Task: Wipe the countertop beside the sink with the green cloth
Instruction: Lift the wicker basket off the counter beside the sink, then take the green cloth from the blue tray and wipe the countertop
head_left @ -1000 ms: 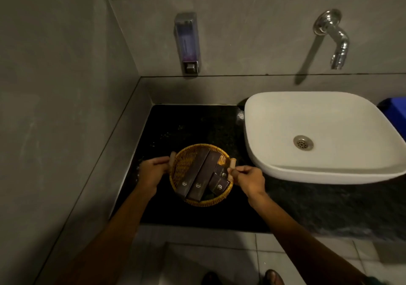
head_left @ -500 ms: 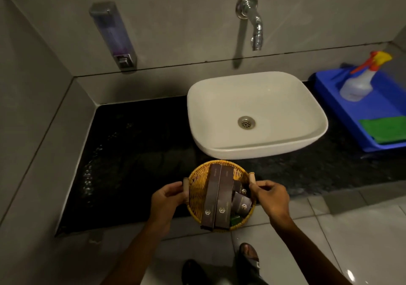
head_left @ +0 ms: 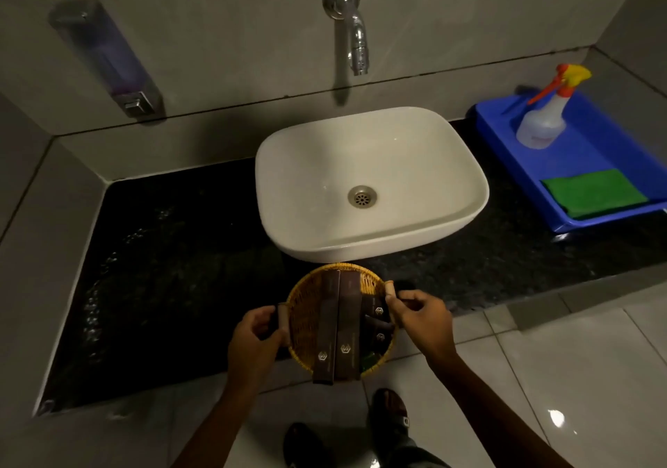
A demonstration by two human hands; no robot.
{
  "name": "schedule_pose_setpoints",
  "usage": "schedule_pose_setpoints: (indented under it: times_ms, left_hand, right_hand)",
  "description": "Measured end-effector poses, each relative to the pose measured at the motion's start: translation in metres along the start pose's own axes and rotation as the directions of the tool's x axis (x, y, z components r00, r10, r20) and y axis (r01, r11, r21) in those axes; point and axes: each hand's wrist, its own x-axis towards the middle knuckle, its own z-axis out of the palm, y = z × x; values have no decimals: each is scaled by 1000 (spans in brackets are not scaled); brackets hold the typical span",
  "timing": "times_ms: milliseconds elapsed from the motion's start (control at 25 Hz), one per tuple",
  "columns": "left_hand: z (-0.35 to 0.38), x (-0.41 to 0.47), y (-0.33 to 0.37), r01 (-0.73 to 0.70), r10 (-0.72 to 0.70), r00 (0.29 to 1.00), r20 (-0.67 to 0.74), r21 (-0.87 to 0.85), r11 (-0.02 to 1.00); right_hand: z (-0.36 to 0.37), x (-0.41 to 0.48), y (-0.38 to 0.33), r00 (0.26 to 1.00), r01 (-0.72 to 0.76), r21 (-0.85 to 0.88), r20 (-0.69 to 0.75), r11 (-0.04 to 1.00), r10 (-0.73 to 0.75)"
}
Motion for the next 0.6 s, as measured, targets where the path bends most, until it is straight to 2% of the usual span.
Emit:
schedule_pose_setpoints:
  times_ms: [80,120,240,360,480,560,600]
  left_hand:
    - [6,-3,25,-193,222,967,-125,207,959]
    - [14,-3,44,-278,317,937,-143,242,930]
    - [61,-1,115,-520,540,841,-30,233,822]
    - [138,0,188,-729,722,680,131,237,643]
    - [234,-6,249,-846,773,532,345,191,498]
    - [295,-5,275,-886,753,460,470,195,420]
    - [323,-2,284,-901,735,432,522,210,380]
  right_hand:
    - [-16,9,1,999,-23,17,-39,1000,24]
    - [-27,17,0,997,-38,21,-59,999,40]
    - [-78,49,-10,992,-55,3,-118,998,55]
    - [-152,93,-26,960,20,-12,-278,1000,-22]
    - [-240,143,-33,902,47,-125,-421,991,-95]
    - [-289,180,-32,901,31,-307,-403,951,-159]
    - [-308,198,-30,921,30,-452,-335,891,-200]
